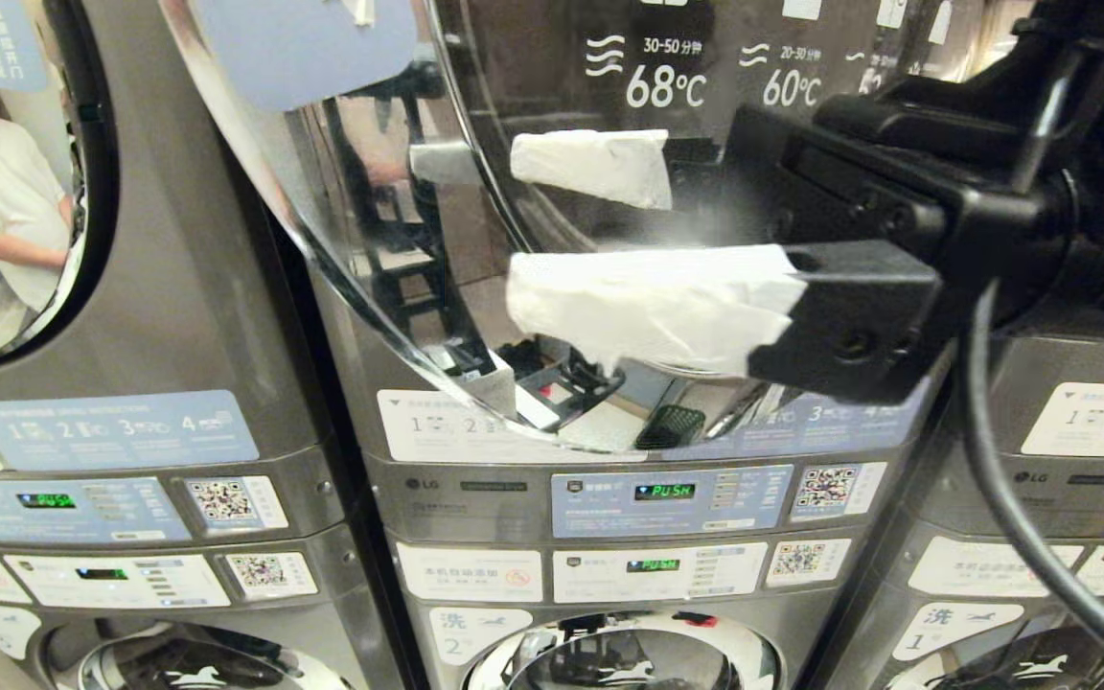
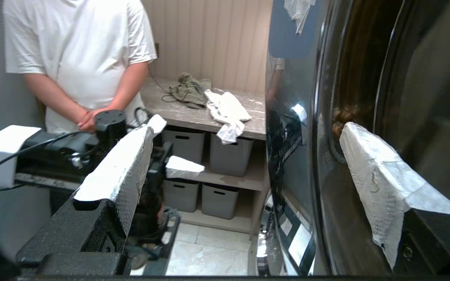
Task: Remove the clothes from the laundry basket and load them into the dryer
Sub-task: Open the dryer
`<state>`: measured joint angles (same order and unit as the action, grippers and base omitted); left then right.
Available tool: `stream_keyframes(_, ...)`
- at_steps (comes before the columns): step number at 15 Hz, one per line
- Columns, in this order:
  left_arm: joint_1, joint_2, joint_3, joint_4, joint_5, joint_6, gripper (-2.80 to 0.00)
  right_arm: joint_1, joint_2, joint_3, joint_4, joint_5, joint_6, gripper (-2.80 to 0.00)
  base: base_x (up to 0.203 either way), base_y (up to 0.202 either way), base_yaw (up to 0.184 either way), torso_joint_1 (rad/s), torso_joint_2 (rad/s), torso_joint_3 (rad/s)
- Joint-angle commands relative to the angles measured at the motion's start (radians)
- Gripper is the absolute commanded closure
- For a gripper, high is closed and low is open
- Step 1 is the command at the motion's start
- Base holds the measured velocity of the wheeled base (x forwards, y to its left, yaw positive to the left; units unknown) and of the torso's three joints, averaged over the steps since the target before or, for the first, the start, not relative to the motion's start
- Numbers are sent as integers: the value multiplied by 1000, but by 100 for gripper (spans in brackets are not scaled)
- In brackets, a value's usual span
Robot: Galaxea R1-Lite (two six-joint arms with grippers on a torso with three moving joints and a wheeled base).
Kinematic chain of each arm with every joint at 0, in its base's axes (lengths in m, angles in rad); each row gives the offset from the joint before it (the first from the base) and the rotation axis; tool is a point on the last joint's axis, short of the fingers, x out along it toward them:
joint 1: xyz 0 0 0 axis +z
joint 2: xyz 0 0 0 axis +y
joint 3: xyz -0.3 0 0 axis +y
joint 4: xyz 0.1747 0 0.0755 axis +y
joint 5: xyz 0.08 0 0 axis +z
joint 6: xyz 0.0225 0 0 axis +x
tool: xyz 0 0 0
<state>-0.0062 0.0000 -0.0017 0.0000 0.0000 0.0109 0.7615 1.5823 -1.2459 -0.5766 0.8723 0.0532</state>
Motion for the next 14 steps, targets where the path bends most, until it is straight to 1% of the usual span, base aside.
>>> stream_keyframes(1,0,0,0,0,0,0,0,-1,-71,45,-2,15,0,-280,0,0,0,0,0,0)
stream_keyframes(3,0,0,0,0,0,0,0,-1,-123,100,1,40,-2,-280,0,0,0,0,0,0)
stream_keyframes(10,0,0,0,0,0,0,0,-1,-255,247,2,44,-7,-280,0,0,0,0,0,0)
stream_keyframes(14,0,0,0,0,0,0,0,-1,-231,216,0,30,-13,-280,0,0,0,0,0,0)
